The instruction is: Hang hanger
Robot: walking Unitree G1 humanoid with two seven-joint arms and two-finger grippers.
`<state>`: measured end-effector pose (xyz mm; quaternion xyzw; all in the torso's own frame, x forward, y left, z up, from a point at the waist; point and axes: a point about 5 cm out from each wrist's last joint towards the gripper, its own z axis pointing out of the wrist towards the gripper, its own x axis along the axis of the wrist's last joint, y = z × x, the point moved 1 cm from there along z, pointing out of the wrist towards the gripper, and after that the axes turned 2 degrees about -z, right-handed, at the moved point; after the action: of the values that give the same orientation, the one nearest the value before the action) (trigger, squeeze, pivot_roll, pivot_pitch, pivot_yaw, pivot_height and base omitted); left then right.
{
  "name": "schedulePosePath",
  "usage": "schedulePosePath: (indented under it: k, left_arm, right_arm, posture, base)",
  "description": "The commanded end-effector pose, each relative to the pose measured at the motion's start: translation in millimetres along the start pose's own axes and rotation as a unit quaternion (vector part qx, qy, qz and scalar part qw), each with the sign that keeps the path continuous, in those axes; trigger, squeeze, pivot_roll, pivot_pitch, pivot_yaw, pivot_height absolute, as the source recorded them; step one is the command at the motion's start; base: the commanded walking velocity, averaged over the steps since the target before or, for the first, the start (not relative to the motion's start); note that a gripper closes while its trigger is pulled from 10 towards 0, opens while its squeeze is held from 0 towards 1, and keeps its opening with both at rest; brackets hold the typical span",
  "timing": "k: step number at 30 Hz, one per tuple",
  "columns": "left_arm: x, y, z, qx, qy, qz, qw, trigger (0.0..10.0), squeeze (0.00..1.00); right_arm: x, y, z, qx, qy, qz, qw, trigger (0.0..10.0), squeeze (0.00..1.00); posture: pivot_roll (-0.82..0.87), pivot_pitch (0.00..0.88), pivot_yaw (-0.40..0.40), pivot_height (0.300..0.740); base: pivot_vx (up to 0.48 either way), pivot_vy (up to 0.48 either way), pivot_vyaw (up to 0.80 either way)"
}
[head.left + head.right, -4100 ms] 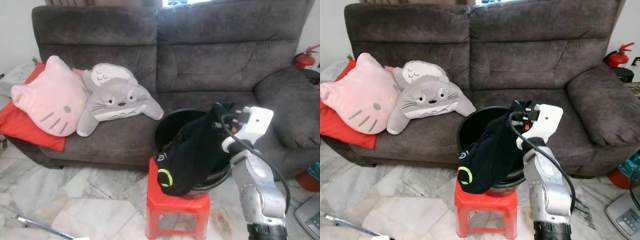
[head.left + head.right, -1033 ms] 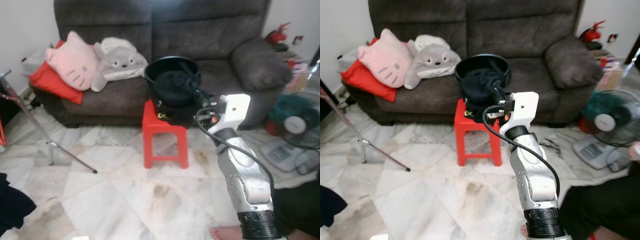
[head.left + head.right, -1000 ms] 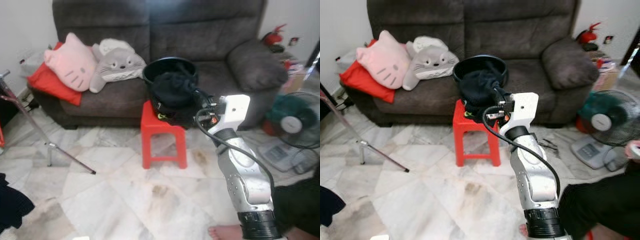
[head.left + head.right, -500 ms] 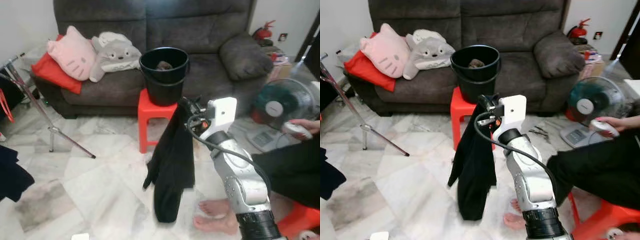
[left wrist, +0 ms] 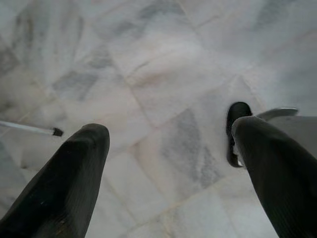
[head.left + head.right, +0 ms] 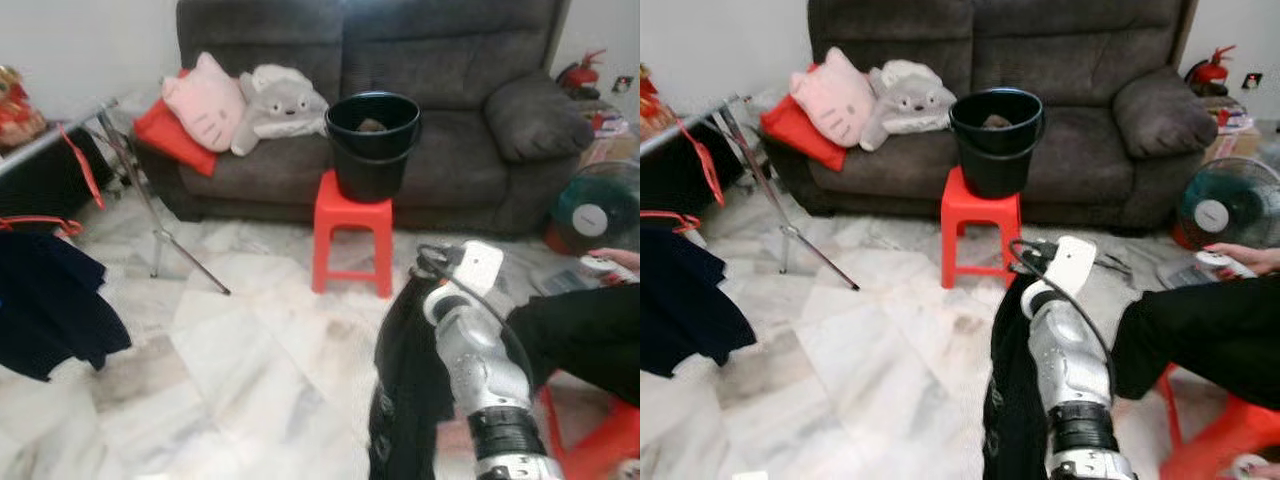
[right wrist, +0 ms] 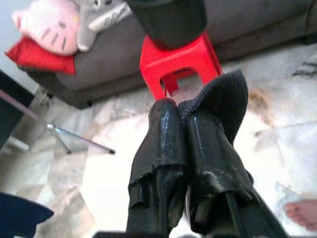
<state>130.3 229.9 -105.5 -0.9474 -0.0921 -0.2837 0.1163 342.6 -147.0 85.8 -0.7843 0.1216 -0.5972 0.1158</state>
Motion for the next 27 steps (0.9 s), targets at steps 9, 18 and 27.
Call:
schedulePosePath:
  k: [9, 18, 27]
  left_arm:
    - [-5.4, -1.3, -1.4, -0.003, -0.007, 0.005, 1.0, 10.0, 0.0]
    - [-6.7, -0.5, -1.8, -0.003, -0.007, 0.007, 1.0, 10.0, 0.0]
    - [-4.6, -0.9, -1.0, -0.002, -0.008, 0.008, 1.0, 10.0, 0.0]
  right_arm:
    - [-30.9, 17.1, -2.6, -0.017, -0.019, -0.047, 0.999, 10.0, 0.0]
    - [-39.5, 21.3, -5.1, -0.026, -0.012, -0.048, 0.998, 10.0, 0.0]
    - [-31.4, 23.4, -4.0, -0.033, 0.019, -0.057, 0.998, 10.0, 0.0]
  posture:
    - [-0.17, 0.0, 0.056, 0.74]
    - [-0.17, 0.0, 0.057, 0.74]
    - [-0.16, 0.0, 0.063, 0.74]
  base:
    - [0.0, 0.0, 0.0]
    - [0.0, 0.0, 0.0]
    - [0.0, 0.0, 0.0]
